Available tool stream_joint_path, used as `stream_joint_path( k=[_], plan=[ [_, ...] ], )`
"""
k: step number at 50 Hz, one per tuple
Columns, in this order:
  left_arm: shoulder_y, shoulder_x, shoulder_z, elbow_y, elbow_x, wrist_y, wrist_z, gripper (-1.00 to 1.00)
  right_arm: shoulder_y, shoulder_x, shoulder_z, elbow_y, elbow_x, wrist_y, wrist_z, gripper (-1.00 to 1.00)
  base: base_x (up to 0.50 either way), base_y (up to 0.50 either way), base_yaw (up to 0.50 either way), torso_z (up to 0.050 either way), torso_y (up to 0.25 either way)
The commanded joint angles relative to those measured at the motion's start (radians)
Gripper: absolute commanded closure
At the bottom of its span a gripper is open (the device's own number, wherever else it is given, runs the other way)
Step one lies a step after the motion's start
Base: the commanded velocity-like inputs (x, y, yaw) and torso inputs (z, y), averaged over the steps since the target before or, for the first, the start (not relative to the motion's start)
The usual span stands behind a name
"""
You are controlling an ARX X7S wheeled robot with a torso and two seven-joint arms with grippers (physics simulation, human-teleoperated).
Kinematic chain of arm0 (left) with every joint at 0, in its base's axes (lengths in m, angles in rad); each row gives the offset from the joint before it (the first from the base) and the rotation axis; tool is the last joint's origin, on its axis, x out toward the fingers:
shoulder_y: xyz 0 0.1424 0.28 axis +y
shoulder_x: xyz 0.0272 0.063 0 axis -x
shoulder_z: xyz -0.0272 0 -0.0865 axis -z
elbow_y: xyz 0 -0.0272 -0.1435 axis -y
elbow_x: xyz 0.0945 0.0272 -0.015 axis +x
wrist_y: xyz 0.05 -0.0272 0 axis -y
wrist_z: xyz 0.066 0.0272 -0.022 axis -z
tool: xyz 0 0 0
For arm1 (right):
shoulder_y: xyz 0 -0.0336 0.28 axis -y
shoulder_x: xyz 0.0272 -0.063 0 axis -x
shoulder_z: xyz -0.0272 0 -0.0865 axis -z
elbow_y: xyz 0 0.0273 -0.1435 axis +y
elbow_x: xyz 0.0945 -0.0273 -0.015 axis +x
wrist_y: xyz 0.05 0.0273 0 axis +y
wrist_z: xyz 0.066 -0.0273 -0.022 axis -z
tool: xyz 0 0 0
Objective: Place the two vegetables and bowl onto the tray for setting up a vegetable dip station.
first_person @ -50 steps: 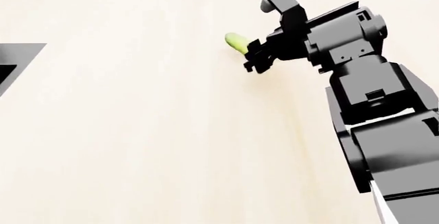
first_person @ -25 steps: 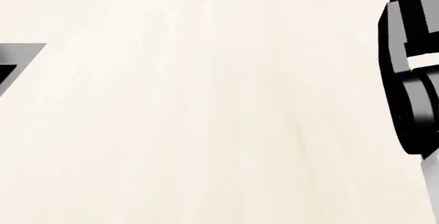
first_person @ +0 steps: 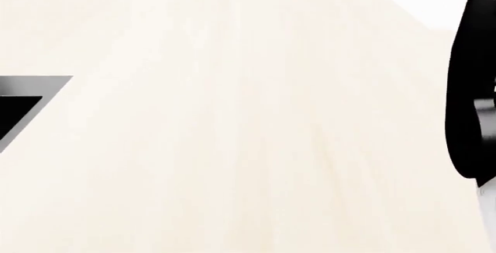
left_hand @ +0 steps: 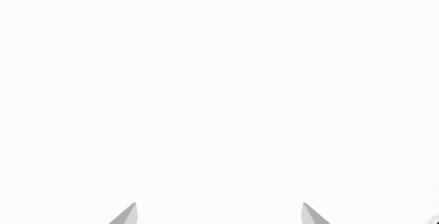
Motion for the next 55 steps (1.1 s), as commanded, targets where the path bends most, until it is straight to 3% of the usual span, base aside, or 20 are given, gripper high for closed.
stream_joint_path(
  k=[1, 3, 7, 11, 12, 14, 15, 16, 18, 19, 20, 21, 23, 25, 26, 29, 31, 32, 40, 55],
  plan=[
    [-0.001, 0.001, -0.003, 0.005, -0.001, -0.002, -0.001, -1.0, -0.09, 0.088, -0.035, -0.668, 0.028, 0.178, 0.039, 1.0, 0.0, 0.0, 0.0, 0.0, 0.25],
    [0.003, 0.003, -0.001, 0.006, 0.003, -0.002, -0.002, -1.0, -0.103, 0.057, 0.034, -0.753, 0.034, 0.301, 0.067, 1.0, 0.0, 0.0, 0.0, 0.0, 0.25],
    [0.002, 0.007, 0.0, 0.01, 0.004, -0.004, -0.002, -1.0, -0.151, 0.038, 0.13, -0.909, 0.087, 0.357, 0.193, 1.0, 0.0, 0.0, 0.0, 0.0, 0.25],
    [0.004, 0.009, 0.001, 0.01, 0.007, -0.004, -0.002, -1.0, -0.183, 0.166, 0.225, -0.931, 0.687, 0.357, 0.792, 1.0, 0.0, 0.0, 0.0, 0.0, 0.25],
    [0.002, 0.009, 0.001, 0.011, 0.005, -0.005, -0.003, -1.0, -0.199, 0.155, 0.28, -0.924, 0.837, 0.356, 0.925, 1.0, 0.0, 0.0, 0.0, 0.0, 0.25],
    [0.005, 0.008, 0.0, 0.009, 0.007, -0.004, -0.002, -1.0, -0.184, 0.206, 0.213, -0.9, 1.073, 0.356, 1.122, 1.0, 0.0, 0.0, 0.0, 0.0, 0.25],
    [0.004, 0.009, 0.002, 0.009, 0.009, -0.007, -0.001, -1.0, -0.17, 0.197, 0.203, -0.86, 1.126, 0.352, 1.128, 1.0, 0.0, 0.0, 0.0, 0.0, 0.25],
    [0.007, 0.009, 0.001, 0.009, 0.007, -0.004, -0.001, -1.0, -0.167, 0.181, 0.233, -0.775, 1.245, 0.355, 1.278, 1.0, 0.0, 0.0, 0.0, 0.0, 0.25],
    [0.006, 0.008, -0.002, 0.007, 0.004, -0.003, 0.0, -1.0, -0.136, 0.173, 0.216, -0.719, 1.351, 0.347, 1.418, 1.0, 0.0, 0.0, 0.0, 0.0, 0.25],
    [0.006, 0.007, -0.004, 0.008, 0.004, -0.002, 0.003, -1.0, -0.148, 0.191, 0.193, -0.869, 1.201, 0.197, 1.314, 1.0, 0.0, 0.0, 0.0, 0.0, 0.25],
    [0.005, 0.006, -0.004, 0.006, 0.006, -0.003, 0.003, -1.0, -0.111, 0.201, 0.142, -0.872, 1.201, 0.243, 1.3, 1.0, 0.0, 0.0, 0.0, 0.0, 0.25],
    [0.006, 0.006, -0.005, 0.004, 0.005, -0.002, 0.003, -1.0, -0.138, 0.153, 0.238, -0.853, 1.311, 0.212, 1.429, 1.0, 0.0, 0.0, 0.0, 0.0, 0.25],
    [0.005, 0.007, -0.007, 0.003, 0.001, 0.0, 0.003, -1.0, -0.185, 0.135, 0.302, -0.858, 1.375, 0.188, 1.639, 1.0, 0.0, 0.0, 0.0, 0.0, 0.25],
    [0.002, 0.008, -0.007, 0.003, 0.001, -0.002, 0.001, -1.0, -0.085, 0.231, 0.106, -0.692, 1.582, 0.3, 1.87, 1.0, 0.0, 0.0, 0.0, 0.0, 0.25],
    [0.002, 0.008, -0.007, 0.003, 0.004, -0.003, 0.001, -1.0, -0.069, 0.219, 0.129, -0.77, 1.612, 0.314, 1.797, 1.0, 0.0, 0.0, 0.0, 0.0, 0.25],
    [0.005, 0.011, -0.007, 0.003, 0.006, 0.0, -0.004, -1.0, -0.018, 0.263, 0.042, -0.803, 1.62, 0.34, 1.838, 1.0, 0.0, 0.0, 0.0, 0.0, 0.25],
    [0.0, 0.012, -0.012, 0.001, 0.002, 0.005, -0.018, -1.0, -0.031, 0.261, 0.076, -0.838, 1.588, 0.302, 1.802, 1.0, 0.0, 0.0, 0.0, 0.0, 0.048],
    [-0.008, 0.01, -0.012, -0.001, 0.002, -0.001, -0.022, -1.0, -0.006, 0.262, 0.062, -0.923, 1.492, 0.316, 1.685, 1.0, 0.0, 0.0, 0.0, 0.0, 0.0],
    [-0.003, 0.008, -0.014, -0.002, 0.007, -0.001, -0.016, -1.0, -0.031, 0.272, 0.064, -0.891, 1.565, 0.245, 1.797, 1.0, 0.0, 0.24, 0.0, 0.0, 0.0],
    [-0.005, 0.004, -0.025, 0.004, 0.007, 0.002, -0.01, -1.0, -0.039, 0.272, 0.035, -0.889, 1.586, 0.218, 1.756, 1.0, 0.0, 0.5, 0.0, 0.0, 0.0]
  ],
)
